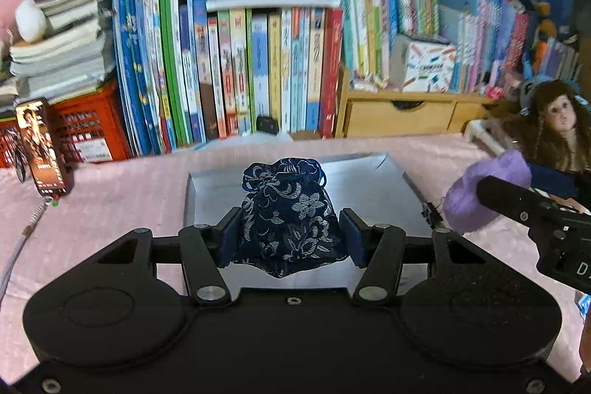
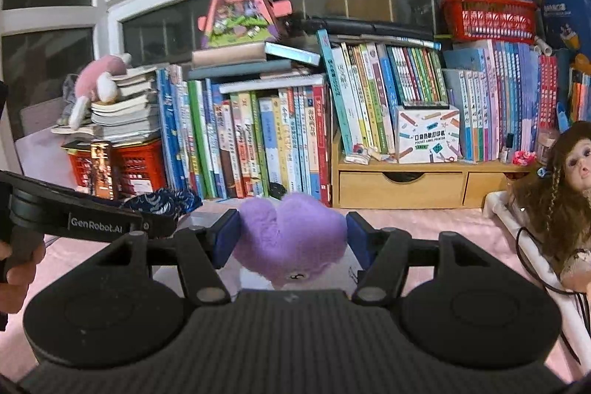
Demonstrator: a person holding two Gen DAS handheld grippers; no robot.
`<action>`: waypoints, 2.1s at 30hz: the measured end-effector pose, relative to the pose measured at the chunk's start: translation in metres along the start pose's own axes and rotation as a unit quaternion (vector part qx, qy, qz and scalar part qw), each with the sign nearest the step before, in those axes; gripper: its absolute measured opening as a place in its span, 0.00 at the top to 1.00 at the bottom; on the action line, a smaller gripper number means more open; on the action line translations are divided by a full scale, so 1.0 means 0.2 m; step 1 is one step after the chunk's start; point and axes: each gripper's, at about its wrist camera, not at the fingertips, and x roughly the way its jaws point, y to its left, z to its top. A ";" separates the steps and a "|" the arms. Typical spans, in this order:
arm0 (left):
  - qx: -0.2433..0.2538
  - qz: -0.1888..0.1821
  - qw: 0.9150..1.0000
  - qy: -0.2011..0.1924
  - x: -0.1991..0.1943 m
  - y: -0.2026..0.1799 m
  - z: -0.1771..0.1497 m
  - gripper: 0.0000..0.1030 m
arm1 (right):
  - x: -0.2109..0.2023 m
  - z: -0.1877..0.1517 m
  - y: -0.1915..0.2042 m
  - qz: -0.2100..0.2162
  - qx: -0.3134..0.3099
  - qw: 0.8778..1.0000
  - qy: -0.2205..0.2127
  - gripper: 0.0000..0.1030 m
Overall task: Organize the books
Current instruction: 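Carry the navy pouch and purple plush heart over the white box with both tools, then open both tools to drop the pouch and plush heart into the box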
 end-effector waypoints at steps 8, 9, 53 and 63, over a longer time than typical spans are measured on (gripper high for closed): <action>-0.026 0.014 0.997 0.065 0.31 0.00 0.11 0.47 | 0.29 0.06 -0.08 -0.015 0.024 0.998 0.056 0.37; -0.029 0.014 0.997 0.073 0.34 0.00 0.11 0.47 | 0.32 0.05 -0.08 -0.013 0.027 0.998 0.063 0.37; -0.002 0.065 0.992 0.104 0.59 0.01 0.03 0.25 | 0.68 -0.08 -0.16 -0.003 0.076 0.986 0.150 0.17; 0.010 0.047 0.997 0.064 0.35 0.01 0.00 0.23 | 0.48 -0.06 -0.18 0.004 0.078 0.992 0.103 0.11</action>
